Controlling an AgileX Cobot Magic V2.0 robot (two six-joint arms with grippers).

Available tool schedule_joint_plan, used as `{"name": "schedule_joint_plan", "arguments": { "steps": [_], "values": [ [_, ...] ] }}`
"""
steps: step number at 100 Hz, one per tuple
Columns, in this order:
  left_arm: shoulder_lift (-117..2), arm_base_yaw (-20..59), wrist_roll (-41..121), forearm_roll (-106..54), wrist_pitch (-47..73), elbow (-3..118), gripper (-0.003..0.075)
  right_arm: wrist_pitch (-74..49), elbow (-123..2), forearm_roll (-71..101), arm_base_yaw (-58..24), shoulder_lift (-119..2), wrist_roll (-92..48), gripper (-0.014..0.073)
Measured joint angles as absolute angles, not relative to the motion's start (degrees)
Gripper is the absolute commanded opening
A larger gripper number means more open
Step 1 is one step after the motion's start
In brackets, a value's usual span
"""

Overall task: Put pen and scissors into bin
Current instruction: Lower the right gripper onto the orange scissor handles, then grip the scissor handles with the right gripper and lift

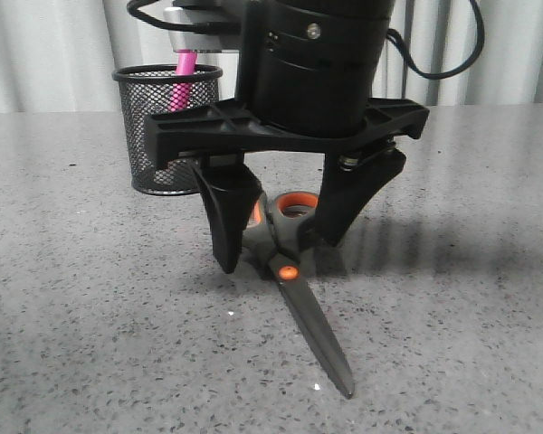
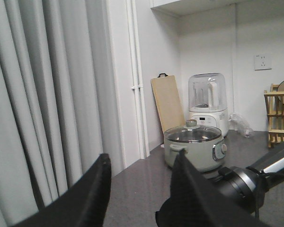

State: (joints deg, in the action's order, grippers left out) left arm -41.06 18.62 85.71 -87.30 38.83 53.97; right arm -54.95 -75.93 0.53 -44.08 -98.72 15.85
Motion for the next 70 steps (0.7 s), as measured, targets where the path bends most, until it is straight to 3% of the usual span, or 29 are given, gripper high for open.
{"name": "schedule_joint_plan", "arguments": {
  "steps": [15, 35, 70],
  "values": [
    [-41.06, 19.33, 85.71, -86.4, 39.06, 53.97, 0.027, -54.95, -76.45, -0.52, -44.08, -99.81, 16.3, 0.0311],
    [-41.06, 19.33, 85.71, -86.25, 39.19, 53.97, 0.027, -54.66, -76.62, -1.7, -43.86, -100.39, 16.65, -0.0065],
    [-40.83, 19.33, 85.59, -85.76, 39.19, 53.97, 0.027, -54.66, -76.18, -3.14, -43.86, -98.38, 16.76, -0.0067]
  ]
}}
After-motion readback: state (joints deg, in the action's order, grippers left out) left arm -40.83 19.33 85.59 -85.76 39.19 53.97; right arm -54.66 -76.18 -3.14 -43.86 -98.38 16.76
